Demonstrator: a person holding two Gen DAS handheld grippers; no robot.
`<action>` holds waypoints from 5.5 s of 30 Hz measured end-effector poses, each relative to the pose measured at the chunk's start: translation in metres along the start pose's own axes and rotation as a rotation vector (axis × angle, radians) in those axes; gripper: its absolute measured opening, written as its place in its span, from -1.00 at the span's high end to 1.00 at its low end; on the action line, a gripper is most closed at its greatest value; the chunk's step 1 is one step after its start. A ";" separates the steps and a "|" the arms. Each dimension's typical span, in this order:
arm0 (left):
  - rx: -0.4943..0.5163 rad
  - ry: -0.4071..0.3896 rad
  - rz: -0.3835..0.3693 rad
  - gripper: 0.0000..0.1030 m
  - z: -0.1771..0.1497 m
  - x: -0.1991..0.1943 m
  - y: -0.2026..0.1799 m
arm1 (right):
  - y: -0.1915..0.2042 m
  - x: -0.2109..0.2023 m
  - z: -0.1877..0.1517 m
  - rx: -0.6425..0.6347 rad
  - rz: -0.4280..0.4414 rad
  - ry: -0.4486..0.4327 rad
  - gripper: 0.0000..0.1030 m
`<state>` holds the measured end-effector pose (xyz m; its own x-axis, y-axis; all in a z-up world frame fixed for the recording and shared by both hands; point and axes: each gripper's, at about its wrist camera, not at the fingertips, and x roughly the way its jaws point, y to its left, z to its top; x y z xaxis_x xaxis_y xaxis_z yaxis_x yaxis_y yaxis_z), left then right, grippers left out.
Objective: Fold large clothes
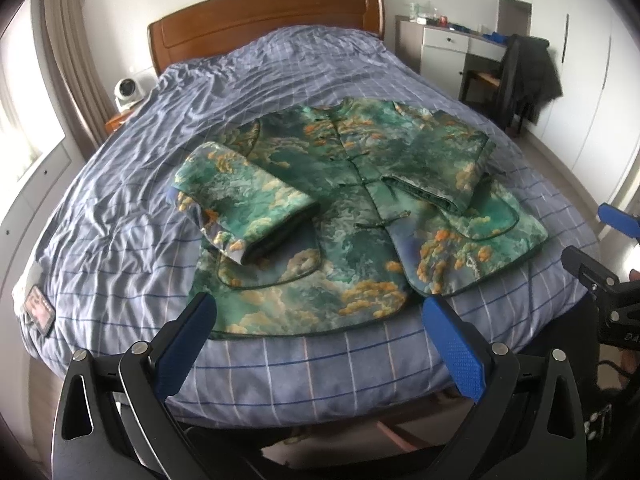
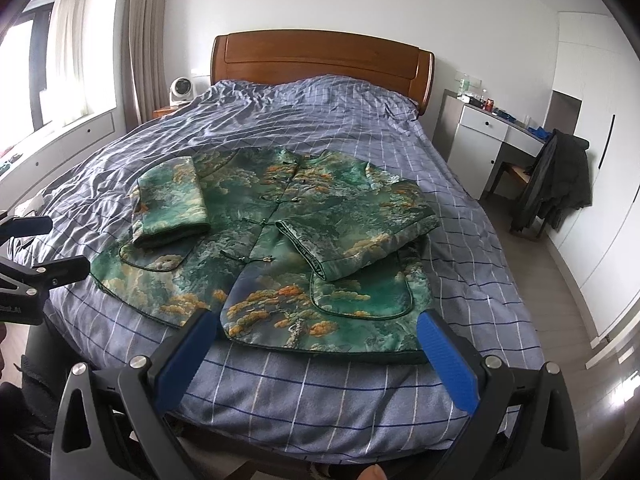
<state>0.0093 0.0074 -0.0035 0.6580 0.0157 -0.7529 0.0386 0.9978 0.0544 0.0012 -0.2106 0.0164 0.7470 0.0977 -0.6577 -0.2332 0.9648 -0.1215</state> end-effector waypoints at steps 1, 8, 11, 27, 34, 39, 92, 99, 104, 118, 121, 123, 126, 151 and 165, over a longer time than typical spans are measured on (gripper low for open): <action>0.000 -0.001 0.000 -0.99 0.001 0.000 0.000 | 0.000 0.000 0.000 0.000 0.000 -0.001 -0.99; -0.001 -0.002 0.003 -0.99 0.001 0.001 0.001 | 0.000 -0.001 -0.001 0.000 0.006 -0.003 -0.99; 0.000 -0.004 0.003 -0.99 0.001 0.001 0.002 | 0.003 0.001 -0.002 -0.009 -0.003 0.008 -0.99; 0.000 -0.002 0.007 -0.99 -0.001 0.002 0.004 | 0.003 0.004 -0.004 0.002 0.008 0.039 -0.99; 0.001 -0.003 0.007 -0.99 -0.001 0.002 0.003 | 0.003 0.005 -0.004 0.003 0.009 0.039 -0.99; 0.001 -0.002 0.008 -0.99 -0.001 0.003 0.004 | 0.002 0.005 -0.004 0.001 0.010 0.038 -0.99; -0.181 -0.118 0.125 -0.99 0.004 -0.032 0.059 | -0.006 -0.022 0.007 0.010 -0.047 -0.052 -0.99; -0.297 -0.102 0.124 -0.99 -0.002 -0.045 0.084 | -0.029 -0.020 0.005 0.108 -0.045 -0.079 -0.99; -0.299 -0.091 0.099 -0.99 -0.001 -0.037 0.077 | -0.026 -0.014 0.015 0.078 -0.046 -0.088 -0.99; -0.189 -0.120 0.047 -0.99 0.002 -0.023 0.064 | 0.003 0.174 0.040 -0.403 0.082 0.027 -0.97; -0.154 -0.125 0.091 -0.99 -0.005 -0.020 0.061 | -0.002 0.240 0.042 -0.391 0.092 0.149 -0.76; -0.119 -0.102 0.130 -0.99 -0.010 -0.015 0.060 | -0.015 0.263 0.043 -0.347 0.096 0.216 0.11; -0.087 -0.082 0.149 -0.99 -0.014 -0.007 0.061 | -0.046 0.247 0.058 -0.202 0.108 0.208 0.72; 0.159 0.014 0.029 -0.99 0.044 0.113 0.091 | -0.383 0.140 -0.053 0.748 -0.494 0.185 0.12; 0.360 0.228 -0.136 0.78 0.055 0.240 0.091 | -0.156 0.079 -0.035 0.470 -0.116 0.071 -0.02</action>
<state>0.2125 0.0985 -0.1429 0.4478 -0.0597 -0.8922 0.3990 0.9063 0.1396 0.0745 -0.3623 -0.0425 0.7031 -0.0178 -0.7109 0.1675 0.9757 0.1412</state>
